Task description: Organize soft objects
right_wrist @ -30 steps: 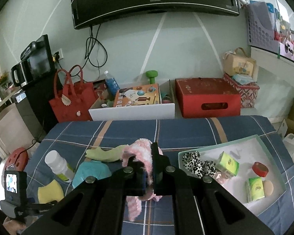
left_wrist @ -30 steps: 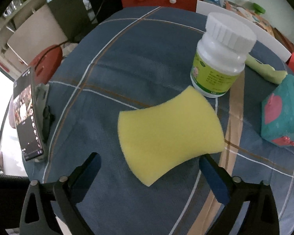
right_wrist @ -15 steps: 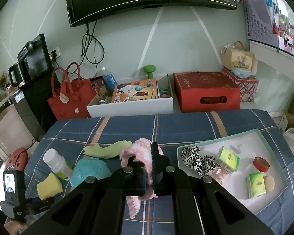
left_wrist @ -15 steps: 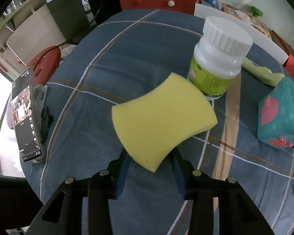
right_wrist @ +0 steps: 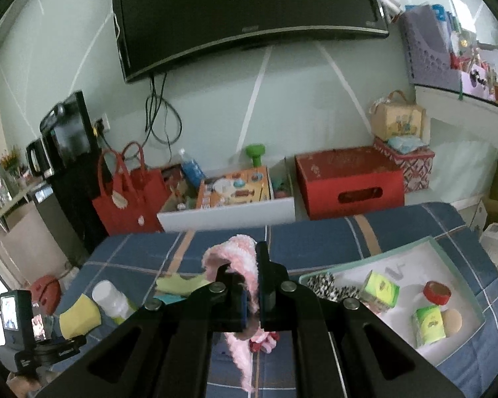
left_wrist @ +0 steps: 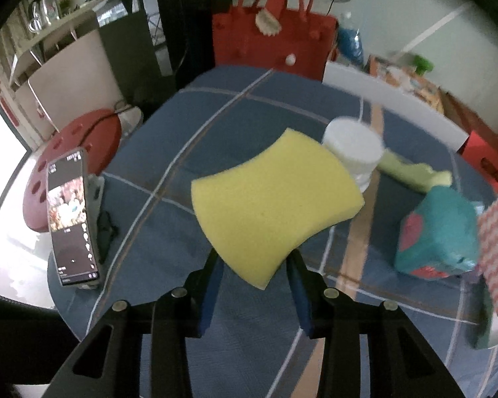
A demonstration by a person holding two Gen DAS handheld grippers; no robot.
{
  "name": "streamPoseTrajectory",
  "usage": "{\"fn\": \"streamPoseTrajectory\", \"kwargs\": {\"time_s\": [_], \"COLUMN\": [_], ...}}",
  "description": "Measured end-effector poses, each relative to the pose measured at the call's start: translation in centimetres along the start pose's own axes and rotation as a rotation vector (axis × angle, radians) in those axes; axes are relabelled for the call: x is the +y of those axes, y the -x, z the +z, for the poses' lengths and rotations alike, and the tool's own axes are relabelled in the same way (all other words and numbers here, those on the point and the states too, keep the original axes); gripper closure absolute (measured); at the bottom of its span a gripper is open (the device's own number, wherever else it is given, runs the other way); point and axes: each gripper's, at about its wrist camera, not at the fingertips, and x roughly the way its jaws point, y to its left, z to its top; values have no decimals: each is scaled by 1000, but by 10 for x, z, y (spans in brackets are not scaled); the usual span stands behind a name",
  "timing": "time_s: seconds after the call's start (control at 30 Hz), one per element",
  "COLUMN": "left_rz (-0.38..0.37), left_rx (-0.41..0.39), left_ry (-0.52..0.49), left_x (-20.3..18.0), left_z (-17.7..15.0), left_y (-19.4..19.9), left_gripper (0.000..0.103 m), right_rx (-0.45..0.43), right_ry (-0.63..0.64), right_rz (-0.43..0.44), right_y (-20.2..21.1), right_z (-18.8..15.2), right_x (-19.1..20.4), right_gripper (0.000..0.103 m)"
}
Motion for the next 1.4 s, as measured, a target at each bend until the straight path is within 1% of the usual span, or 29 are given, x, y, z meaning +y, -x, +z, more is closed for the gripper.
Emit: {"fn": "streamPoseTrajectory", "kwargs": {"time_s": [0.13, 0.2, 0.3, 0.43, 0.53, 0.57, 0.6, 0.63, 0.77, 0.83, 0.9, 1.03, 1.13, 1.17, 1.23, 1.27, 1.3, 1.4], "left_rz": [-28, -42, -86, -112, -131, -137, -142, -147, -161, -159, -148, -99, -100, -101, -99, -104, -111, -126], "left_rx": [-48, -66, -95, -118, -126, -133, -140, -145, -161, -153, -130, -81, -28, -8, 17, 20, 19, 3], "left_ry": [-19, -29, -49, -99, -138, -154, -164, -173, -227, -241, -230, -202, -162, -149, -131, -127, -124, -147], "left_x": [-7, -14, -25, -49, -68, -75, -80, -84, -103, -107, -105, -89, -76, -72, -68, -67, -66, -73], "left_z": [5, 9, 17, 20, 20, 20, 20, 20, 17, 14, 12, 10, 7, 6, 4, 4, 3, 3], "left_y": [19, 28, 41, 52, 60, 63, 66, 68, 75, 72, 65, 46, 30, 23, 15, 14, 14, 18], "left_gripper": [62, 65, 69, 70, 71, 74, 82, 85, 85, 85, 85, 84, 83, 80, 65, 48, 39, 39], "right_rx": [-51, -73, -101, -110, -114, -115, -117, -118, -113, -108, -102, -86, -60, -52, -35, -27, -21, -7], "right_ry": [-25, -43, -83, -129, -164, -170, -173, -177, -196, -201, -207, -213, -208, -205, -197, -194, -194, -194], "right_rz": [-10, -28, -53, -103, -119, -126, -132, -141, -158, -163, -165, -166, -178, -183, -196, -201, -202, -201], "right_y": [15, 21, 29, 33, 35, 36, 37, 38, 38, 37, 36, 33, 26, 24, 19, 18, 16, 13], "right_z": [9, 14, 20, 22, 23, 23, 22, 22, 21, 20, 19, 17, 14, 13, 11, 10, 10, 8], "right_x": [-12, -21, -39, -65, -82, -85, -88, -91, -102, -106, -109, -112, -111, -111, -110, -110, -110, -110], "right_gripper": [99, 99, 99, 99, 99, 99, 99, 99, 99, 99, 99, 99, 99, 99, 99, 99, 99, 99]}}
